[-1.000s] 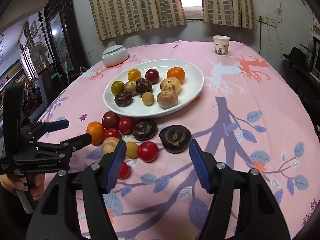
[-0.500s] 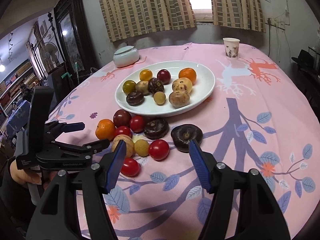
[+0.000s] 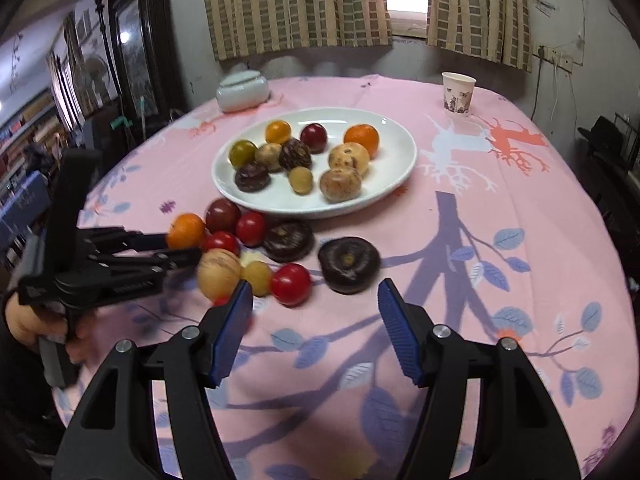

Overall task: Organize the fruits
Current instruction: 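Grasp the mandarin orange with the left tool while the right tool grasps a dark purple fruit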

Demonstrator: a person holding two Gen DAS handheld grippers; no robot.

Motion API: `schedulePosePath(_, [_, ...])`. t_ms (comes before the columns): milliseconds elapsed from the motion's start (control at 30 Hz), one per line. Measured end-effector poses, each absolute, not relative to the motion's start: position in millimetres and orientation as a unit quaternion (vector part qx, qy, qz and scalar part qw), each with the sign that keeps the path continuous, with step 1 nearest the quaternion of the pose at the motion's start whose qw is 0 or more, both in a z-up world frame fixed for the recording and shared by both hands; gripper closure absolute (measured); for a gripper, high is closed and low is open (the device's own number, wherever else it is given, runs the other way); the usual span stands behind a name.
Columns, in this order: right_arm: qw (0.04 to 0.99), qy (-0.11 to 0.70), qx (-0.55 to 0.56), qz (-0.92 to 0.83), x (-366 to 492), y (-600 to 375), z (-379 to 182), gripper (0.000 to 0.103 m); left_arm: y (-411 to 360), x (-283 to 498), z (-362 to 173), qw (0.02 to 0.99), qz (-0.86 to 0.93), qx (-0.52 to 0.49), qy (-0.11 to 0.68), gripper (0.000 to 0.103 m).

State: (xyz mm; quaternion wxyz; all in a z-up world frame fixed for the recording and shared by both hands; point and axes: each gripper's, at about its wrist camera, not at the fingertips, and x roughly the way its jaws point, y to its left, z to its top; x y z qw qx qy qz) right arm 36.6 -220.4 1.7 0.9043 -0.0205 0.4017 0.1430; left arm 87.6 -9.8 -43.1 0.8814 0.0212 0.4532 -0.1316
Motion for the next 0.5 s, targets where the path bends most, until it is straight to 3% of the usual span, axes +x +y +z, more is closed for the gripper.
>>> schedulePosePath(500, [0.880, 0.460, -0.055, 0.102, 101, -208, -29, 0.038, -6, 89, -44, 0.880, -0.136, 0.008, 0.455, 0.059])
